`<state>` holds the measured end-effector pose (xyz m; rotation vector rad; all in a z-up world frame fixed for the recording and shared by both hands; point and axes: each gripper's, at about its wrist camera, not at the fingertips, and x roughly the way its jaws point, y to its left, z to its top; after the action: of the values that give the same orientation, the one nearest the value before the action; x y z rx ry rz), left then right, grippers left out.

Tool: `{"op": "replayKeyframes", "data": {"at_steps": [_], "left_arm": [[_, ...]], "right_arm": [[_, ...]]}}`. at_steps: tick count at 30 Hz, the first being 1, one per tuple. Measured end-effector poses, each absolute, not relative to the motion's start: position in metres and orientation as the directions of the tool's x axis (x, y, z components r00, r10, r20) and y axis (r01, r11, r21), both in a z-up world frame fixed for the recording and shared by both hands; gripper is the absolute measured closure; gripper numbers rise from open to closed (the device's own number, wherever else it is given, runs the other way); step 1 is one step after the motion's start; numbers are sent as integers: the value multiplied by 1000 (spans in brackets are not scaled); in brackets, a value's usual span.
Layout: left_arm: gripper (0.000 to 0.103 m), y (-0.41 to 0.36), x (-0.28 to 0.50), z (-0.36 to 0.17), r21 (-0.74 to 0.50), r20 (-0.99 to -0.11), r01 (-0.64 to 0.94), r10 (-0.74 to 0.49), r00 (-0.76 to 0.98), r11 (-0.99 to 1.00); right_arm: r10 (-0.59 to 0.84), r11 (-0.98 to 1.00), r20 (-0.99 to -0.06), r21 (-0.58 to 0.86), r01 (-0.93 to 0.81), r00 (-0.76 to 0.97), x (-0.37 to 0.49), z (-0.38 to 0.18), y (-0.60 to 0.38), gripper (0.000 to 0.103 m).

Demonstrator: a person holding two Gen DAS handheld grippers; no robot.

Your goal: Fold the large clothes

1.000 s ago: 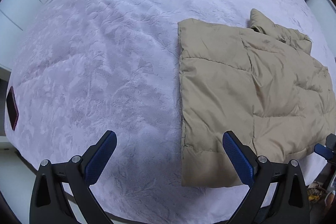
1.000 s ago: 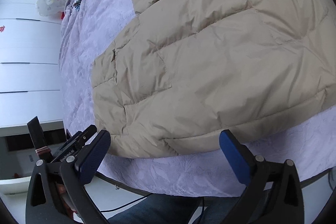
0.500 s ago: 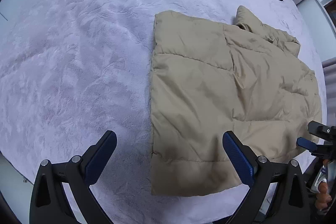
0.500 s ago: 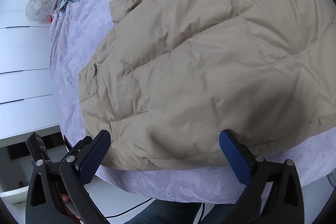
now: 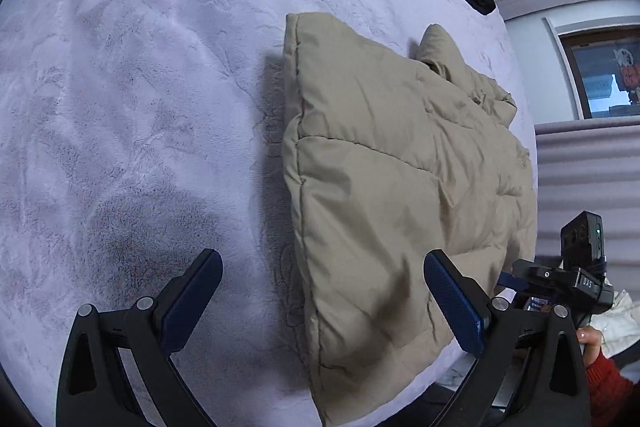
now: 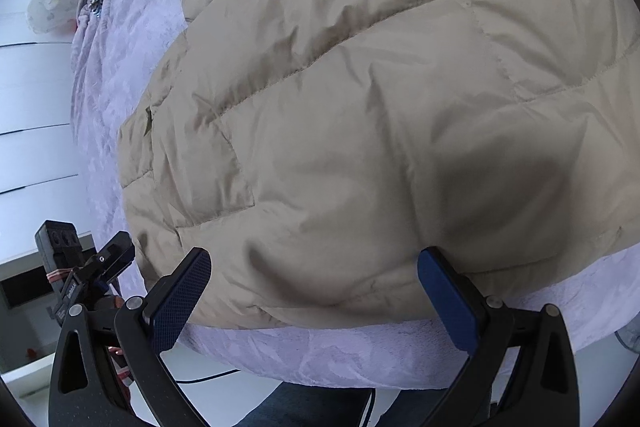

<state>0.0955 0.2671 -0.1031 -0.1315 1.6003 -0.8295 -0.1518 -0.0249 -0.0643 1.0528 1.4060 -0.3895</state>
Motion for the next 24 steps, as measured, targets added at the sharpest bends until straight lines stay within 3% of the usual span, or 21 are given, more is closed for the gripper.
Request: {"op": "replayKeyframes", "data": {"at_steps": [6,10,16,20,24], "left_arm": [[2,228,95,-122,-720,-694,344,-617,-370,603],[2,192,91,-143,-695,-718,421,-531,-450,583],[3,165,87,-151,-734,-678,442,-515,-525,516],[54,167,87,-153,-776,-629,398,-547,-552,490],[71,170,85,-138,-790,-613,407,-570,-547,459]], "right_arm": [[347,536,-923,339,773,165,-148,-68,-25,0],[340,557,-930,318,767,139,-145,-67,-24,0],[329,579,-935,313,753,135,-141,-54,-25,0],[262,612,-954,280,740,145,-143,-37,-36,0],[148,637,-979,201,744,138,-148,-24,-52,1]]}}
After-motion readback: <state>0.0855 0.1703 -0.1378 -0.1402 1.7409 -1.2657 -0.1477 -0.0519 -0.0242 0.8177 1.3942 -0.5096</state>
